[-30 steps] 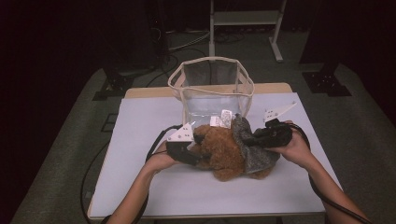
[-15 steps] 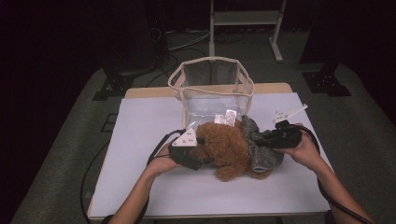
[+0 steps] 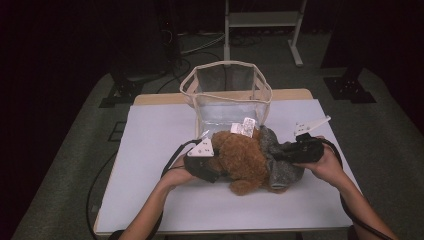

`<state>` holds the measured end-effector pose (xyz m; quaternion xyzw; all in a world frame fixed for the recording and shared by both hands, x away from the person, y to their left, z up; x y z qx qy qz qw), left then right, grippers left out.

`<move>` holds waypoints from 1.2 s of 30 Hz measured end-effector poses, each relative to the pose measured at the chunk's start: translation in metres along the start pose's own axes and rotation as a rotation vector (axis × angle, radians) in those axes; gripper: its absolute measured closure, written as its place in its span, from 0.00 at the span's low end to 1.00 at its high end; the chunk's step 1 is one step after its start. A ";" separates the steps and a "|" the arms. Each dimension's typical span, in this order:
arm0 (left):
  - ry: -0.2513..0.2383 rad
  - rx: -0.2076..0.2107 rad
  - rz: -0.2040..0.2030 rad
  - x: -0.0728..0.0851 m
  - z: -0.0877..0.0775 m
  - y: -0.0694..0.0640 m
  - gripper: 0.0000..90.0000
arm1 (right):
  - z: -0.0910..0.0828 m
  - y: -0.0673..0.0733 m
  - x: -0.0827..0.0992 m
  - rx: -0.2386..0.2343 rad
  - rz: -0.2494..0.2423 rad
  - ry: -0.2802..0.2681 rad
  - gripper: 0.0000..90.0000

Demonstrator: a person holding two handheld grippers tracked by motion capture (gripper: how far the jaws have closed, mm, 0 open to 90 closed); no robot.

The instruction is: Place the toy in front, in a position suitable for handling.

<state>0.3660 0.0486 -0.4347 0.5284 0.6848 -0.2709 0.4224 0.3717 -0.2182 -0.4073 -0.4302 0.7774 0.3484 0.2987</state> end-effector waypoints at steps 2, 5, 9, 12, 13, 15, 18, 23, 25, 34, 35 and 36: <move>-0.002 0.002 0.001 -0.001 -0.001 -0.001 0.35 | 0.001 0.004 -0.001 0.001 -0.008 0.006 0.90; -0.002 0.005 0.010 -0.004 -0.003 -0.002 0.37 | 0.004 0.007 -0.003 -0.002 -0.021 0.017 0.90; 0.004 0.010 0.023 -0.003 -0.003 -0.003 0.37 | 0.003 0.008 -0.005 -0.001 -0.031 0.036 0.90; 0.005 0.010 0.020 -0.002 -0.001 -0.003 0.36 | -0.001 0.008 -0.013 0.030 -0.054 0.047 0.89; 0.005 0.008 0.021 -0.002 -0.001 -0.003 0.36 | -0.001 0.008 -0.013 0.030 -0.054 0.047 0.89; 0.008 0.005 0.017 -0.001 -0.001 -0.002 0.36 | -0.003 0.004 -0.020 0.041 -0.057 0.046 0.89; 0.013 0.006 0.020 0.000 -0.001 -0.002 0.36 | -0.002 -0.004 -0.026 0.048 -0.042 0.032 0.89; 0.014 0.004 0.022 0.000 -0.001 -0.002 0.36 | 0.003 -0.016 -0.031 0.035 -0.011 0.014 0.89; 0.012 0.001 0.025 0.000 -0.001 -0.002 0.36 | 0.006 -0.013 -0.035 0.024 -0.025 0.012 0.89; 0.006 -0.010 0.032 0.002 0.000 -0.002 0.32 | 0.003 -0.011 -0.018 0.067 -0.044 0.087 0.89; 0.009 -0.013 0.034 0.003 0.001 -0.002 0.32 | 0.002 -0.012 -0.015 0.068 -0.040 0.086 0.89; 0.013 -0.016 0.037 0.003 0.001 -0.002 0.29 | 0.001 -0.012 -0.011 0.065 -0.030 0.076 0.89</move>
Point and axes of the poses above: each handheld gripper's, and its own axes: z roughly forward along the jaws, x roughly out of its underside, y roughly to its left, the point moved 5 cm from there along z, roughly forward along the jaws, and after that the axes turned 3 degrees about -x, right-handed, at the moved point
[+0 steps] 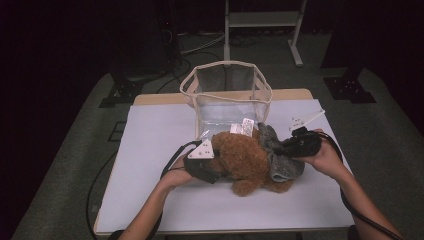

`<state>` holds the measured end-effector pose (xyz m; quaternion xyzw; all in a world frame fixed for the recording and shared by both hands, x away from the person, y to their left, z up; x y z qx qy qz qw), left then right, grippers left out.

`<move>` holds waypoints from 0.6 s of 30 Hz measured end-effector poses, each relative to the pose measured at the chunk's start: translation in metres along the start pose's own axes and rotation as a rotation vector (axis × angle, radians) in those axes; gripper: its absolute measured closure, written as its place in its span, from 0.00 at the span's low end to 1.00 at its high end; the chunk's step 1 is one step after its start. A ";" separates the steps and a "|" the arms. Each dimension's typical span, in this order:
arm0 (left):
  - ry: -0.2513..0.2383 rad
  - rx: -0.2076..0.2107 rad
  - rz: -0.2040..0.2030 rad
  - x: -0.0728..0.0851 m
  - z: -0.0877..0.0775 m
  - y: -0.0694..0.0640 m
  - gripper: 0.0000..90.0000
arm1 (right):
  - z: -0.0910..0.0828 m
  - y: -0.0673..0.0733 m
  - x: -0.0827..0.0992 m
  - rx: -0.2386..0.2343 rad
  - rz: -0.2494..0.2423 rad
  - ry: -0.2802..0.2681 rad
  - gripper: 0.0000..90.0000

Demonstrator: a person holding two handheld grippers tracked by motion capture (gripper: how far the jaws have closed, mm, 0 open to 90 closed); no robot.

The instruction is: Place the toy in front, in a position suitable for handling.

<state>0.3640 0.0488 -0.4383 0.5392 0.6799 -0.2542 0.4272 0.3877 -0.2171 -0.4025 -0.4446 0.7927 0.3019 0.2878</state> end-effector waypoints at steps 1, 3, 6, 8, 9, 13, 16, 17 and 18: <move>0.006 -0.002 0.007 0.001 0.000 0.000 0.29 | 0.000 0.000 0.000 0.000 0.000 0.000 0.89; 0.020 -0.007 0.008 0.003 0.001 0.001 0.25 | 0.000 -0.001 0.003 -0.004 0.007 -0.009 0.90; 0.012 0.004 -0.014 0.005 0.002 0.003 0.25 | 0.000 -0.002 0.006 -0.008 0.012 -0.014 0.90; 0.013 0.012 -0.018 0.005 0.004 0.002 0.25 | 0.000 -0.003 0.009 -0.016 0.022 -0.028 0.90; 0.014 0.014 -0.018 0.004 0.005 0.002 0.26 | -0.001 -0.003 0.011 -0.020 0.030 -0.036 0.90; 0.010 0.018 -0.006 -0.002 0.010 0.000 0.30 | -0.002 -0.001 0.013 -0.018 0.033 -0.046 0.90; -0.021 0.016 -0.003 -0.007 0.008 0.000 0.39 | -0.003 0.001 0.014 -0.020 0.030 -0.048 0.90; -0.027 0.016 0.000 -0.008 0.007 0.000 0.40 | -0.003 0.003 0.014 -0.028 0.033 -0.055 0.90; -0.035 0.016 0.006 -0.010 0.005 -0.001 0.41 | -0.003 0.003 0.014 -0.033 0.036 -0.059 0.90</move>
Point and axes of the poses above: each handheld gripper's, and its own axes: z roughly forward along the jaws, x roughly out of its underside, y roughly to its left, the point moved 5 cm from there along z, roughly forward along the jaws, and after that the axes turned 3 degrees about -x, right-handed, at the moved point
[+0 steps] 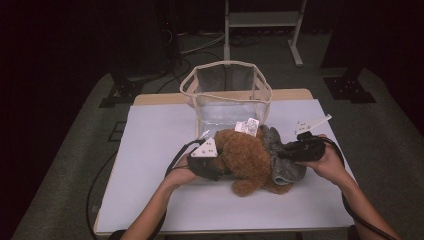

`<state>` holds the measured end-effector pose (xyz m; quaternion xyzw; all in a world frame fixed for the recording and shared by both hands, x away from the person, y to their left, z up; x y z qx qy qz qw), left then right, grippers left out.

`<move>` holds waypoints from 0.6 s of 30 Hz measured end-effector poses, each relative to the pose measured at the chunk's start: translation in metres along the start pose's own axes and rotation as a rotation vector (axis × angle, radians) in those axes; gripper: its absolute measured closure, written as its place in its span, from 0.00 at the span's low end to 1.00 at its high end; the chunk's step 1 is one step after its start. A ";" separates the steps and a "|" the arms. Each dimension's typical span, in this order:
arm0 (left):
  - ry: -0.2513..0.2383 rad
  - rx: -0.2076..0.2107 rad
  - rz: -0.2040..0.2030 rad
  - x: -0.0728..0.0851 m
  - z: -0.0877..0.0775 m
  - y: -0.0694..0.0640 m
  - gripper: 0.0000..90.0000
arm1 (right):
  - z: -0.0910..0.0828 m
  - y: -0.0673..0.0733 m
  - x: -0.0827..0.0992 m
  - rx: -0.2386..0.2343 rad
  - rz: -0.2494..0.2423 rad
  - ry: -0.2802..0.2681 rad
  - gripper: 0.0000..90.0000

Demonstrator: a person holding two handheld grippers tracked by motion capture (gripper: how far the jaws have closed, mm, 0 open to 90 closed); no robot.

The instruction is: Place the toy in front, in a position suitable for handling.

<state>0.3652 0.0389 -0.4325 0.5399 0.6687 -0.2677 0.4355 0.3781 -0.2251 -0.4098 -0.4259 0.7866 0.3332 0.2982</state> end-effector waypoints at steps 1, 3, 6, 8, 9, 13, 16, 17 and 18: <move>-0.006 -0.001 0.004 -0.002 -0.001 -0.001 0.42 | 0.001 0.001 0.000 -0.007 0.000 -0.008 0.90; -0.014 -0.008 0.020 -0.007 -0.006 -0.001 0.43 | 0.002 0.004 -0.002 -0.022 -0.008 -0.026 0.91; -0.012 -0.033 0.052 -0.016 -0.010 -0.004 0.46 | 0.005 0.007 -0.005 -0.034 -0.014 -0.044 0.91; 0.000 -0.045 0.083 -0.021 -0.013 -0.007 0.46 | 0.008 0.012 -0.009 -0.043 -0.023 -0.058 0.91; 0.002 -0.044 0.089 -0.023 -0.015 -0.007 0.46 | 0.009 0.015 -0.011 -0.046 -0.028 -0.063 0.91; -0.035 -0.054 0.082 -0.033 -0.030 -0.005 0.47 | 0.012 0.022 -0.018 -0.063 -0.038 -0.078 0.91; -0.052 -0.065 0.097 -0.045 -0.045 -0.004 0.47 | 0.016 0.027 -0.025 -0.081 -0.046 -0.091 0.91; -0.056 -0.070 0.111 -0.050 -0.050 -0.005 0.47 | 0.017 0.029 -0.028 -0.084 -0.054 -0.094 0.91; -0.065 -0.075 0.127 -0.056 -0.058 -0.005 0.47 | 0.019 0.031 -0.030 -0.094 -0.059 -0.100 0.91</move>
Point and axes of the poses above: each handheld gripper's, and its own axes: z roughly forward along the jaws, x roughly out of its underside, y roughly to its left, the point moved 5 cm from there along z, roughly forward along the jaws, and after that the axes turned 3 degrees about -x, right-handed, at the moved point
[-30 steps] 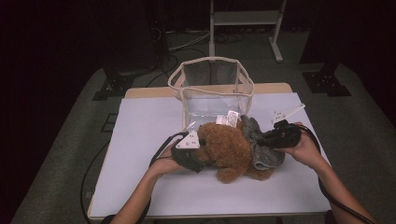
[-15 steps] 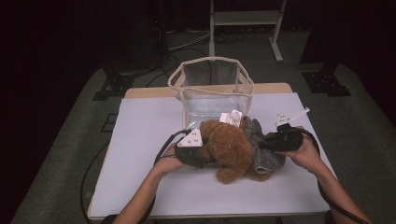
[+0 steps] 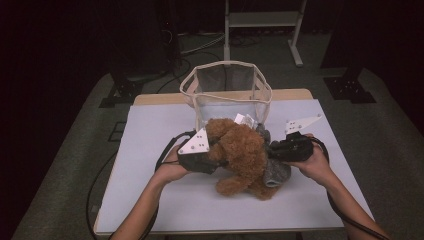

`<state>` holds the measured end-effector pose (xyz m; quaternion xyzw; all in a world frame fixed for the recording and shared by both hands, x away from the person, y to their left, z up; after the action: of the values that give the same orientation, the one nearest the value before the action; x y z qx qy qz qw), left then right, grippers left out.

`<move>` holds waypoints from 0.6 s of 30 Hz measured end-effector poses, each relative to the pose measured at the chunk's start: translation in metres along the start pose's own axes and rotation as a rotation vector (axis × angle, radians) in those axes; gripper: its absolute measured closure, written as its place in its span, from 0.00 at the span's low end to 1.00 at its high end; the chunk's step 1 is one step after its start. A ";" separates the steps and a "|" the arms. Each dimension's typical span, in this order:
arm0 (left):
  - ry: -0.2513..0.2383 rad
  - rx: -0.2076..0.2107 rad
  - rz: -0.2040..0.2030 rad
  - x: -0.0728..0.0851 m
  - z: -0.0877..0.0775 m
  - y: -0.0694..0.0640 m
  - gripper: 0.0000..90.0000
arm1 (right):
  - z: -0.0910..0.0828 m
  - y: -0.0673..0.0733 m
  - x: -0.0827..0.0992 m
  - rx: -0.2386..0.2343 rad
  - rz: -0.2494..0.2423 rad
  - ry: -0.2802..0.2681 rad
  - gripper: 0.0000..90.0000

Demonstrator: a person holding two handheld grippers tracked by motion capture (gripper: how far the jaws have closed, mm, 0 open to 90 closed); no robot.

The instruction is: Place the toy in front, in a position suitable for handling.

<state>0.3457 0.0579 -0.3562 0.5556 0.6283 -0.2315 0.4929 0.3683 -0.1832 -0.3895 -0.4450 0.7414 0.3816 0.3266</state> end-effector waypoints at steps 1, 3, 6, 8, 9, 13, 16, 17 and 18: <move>-0.006 -0.005 0.005 -0.004 -0.004 0.000 0.47 | 0.002 0.003 -0.003 -0.016 -0.002 -0.005 0.91; -0.008 -0.008 0.028 -0.016 -0.014 0.001 0.47 | 0.007 0.008 -0.007 -0.038 -0.011 -0.014 0.91; 0.045 -0.005 0.079 -0.022 -0.019 -0.003 0.47 | 0.017 0.014 -0.003 -0.060 -0.020 0.009 0.91; 0.062 0.010 0.081 -0.020 -0.015 -0.006 0.47 | 0.017 0.012 0.001 -0.064 -0.010 0.014 0.91; 0.058 0.018 0.074 -0.019 -0.014 -0.007 0.47 | 0.014 0.009 0.007 -0.065 0.007 0.012 0.91; 0.050 0.032 0.078 -0.021 -0.005 -0.010 0.46 | -0.015 -0.002 0.012 -0.035 0.051 -0.037 0.91; 0.061 0.039 0.100 -0.029 0.002 -0.011 0.46 | -0.044 0.003 -0.008 -0.040 0.024 -0.090 0.90; 0.070 0.043 0.110 -0.032 0.004 -0.012 0.46 | -0.052 0.008 -0.018 -0.050 0.007 -0.101 0.90; 0.075 0.045 0.117 -0.035 0.006 -0.013 0.46 | -0.057 0.014 -0.028 -0.057 -0.018 -0.100 0.90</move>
<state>0.3323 0.0332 -0.3315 0.6104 0.6075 -0.1954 0.4692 0.3588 -0.2162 -0.3340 -0.4414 0.7088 0.4214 0.3537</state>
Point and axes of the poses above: each handheld gripper's, and its own axes: z roughly forward along the jaws, x roughly out of its underside, y roughly to its left, the point moved 5 cm from there along z, roughly forward along the jaws, and after that the axes turned 3 degrees about -x, right-handed, at the moved point
